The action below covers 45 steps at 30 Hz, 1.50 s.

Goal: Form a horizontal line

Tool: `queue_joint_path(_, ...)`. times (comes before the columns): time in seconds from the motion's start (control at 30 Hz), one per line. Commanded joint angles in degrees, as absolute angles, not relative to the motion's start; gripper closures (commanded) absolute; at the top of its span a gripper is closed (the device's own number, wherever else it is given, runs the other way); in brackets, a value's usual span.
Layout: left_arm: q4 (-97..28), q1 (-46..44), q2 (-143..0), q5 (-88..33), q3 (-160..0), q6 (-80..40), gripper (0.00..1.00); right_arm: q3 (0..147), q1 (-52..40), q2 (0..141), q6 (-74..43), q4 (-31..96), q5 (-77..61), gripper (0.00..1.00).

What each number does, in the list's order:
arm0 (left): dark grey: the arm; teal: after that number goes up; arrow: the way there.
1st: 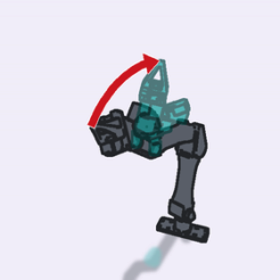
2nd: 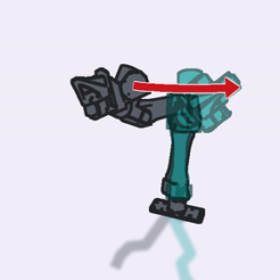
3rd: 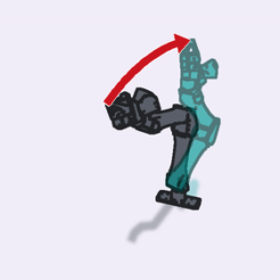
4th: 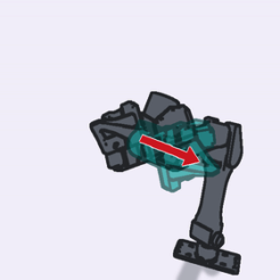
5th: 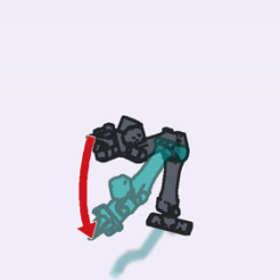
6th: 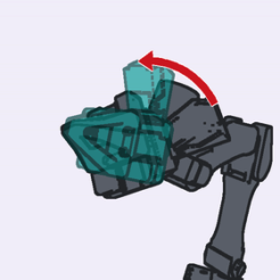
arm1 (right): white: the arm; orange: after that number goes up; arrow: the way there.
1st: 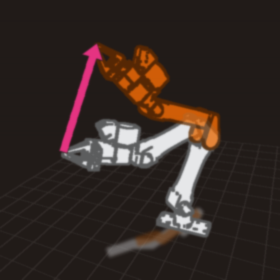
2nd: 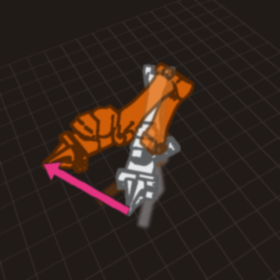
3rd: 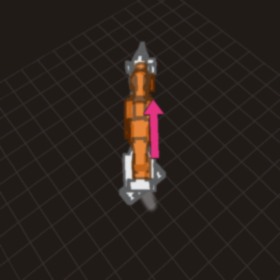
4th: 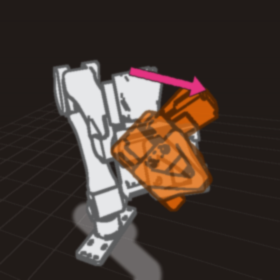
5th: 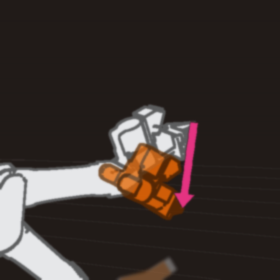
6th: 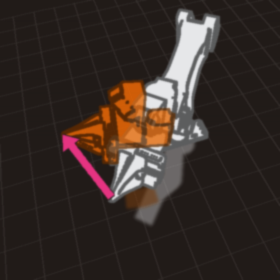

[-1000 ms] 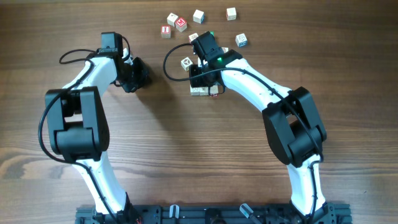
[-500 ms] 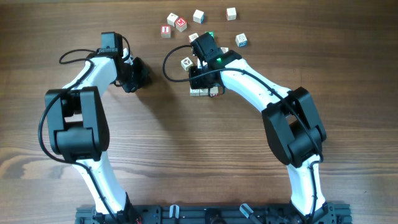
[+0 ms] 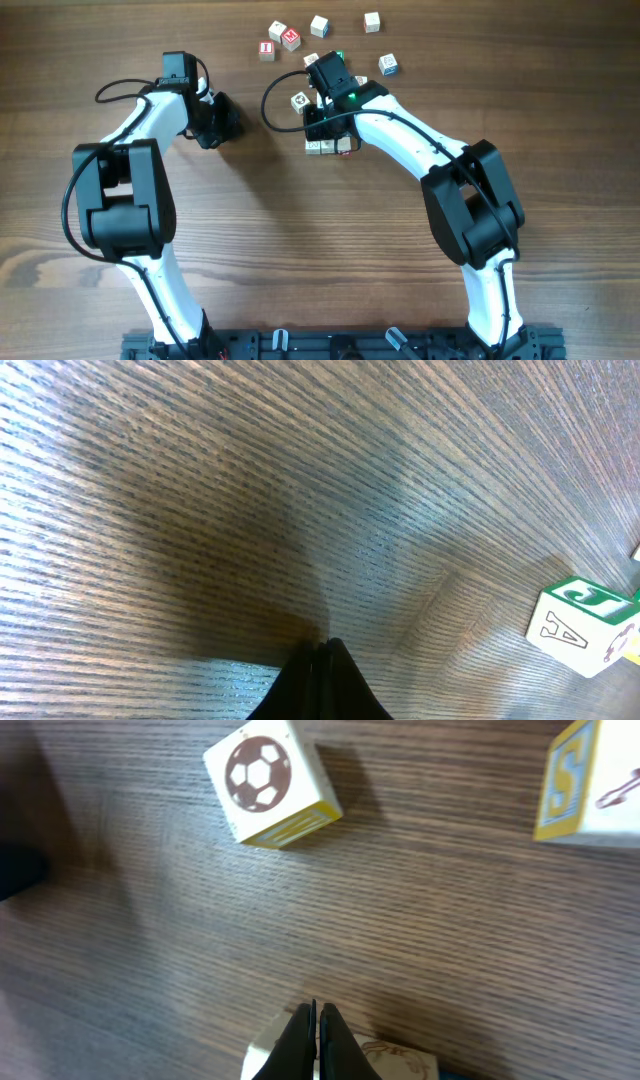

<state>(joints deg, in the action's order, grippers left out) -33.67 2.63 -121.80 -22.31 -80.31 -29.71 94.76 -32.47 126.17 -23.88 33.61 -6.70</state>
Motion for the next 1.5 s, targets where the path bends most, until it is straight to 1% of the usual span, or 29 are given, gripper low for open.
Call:
queue_joint_path(0.0, -34.04, 2.74, -125.62, -14.68, -77.65, -30.48, 0.96, 95.59, -31.94, 127.39, -22.92, 33.87, -4.03, 0.95)
queue_joint_path(0.33, -34.04, 2.74, -125.62, -14.70, -77.65, -30.48, 0.96, 95.59, -31.46, 127.39, -22.92, 36.82, -1.58, 0.95)
queue_joint_path(1.47, -34.04, 2.74, -125.62, -14.68, -77.65, -30.48, 0.96, 95.59, -31.42, 127.39, -22.85, 37.12, -1.87, 0.95)
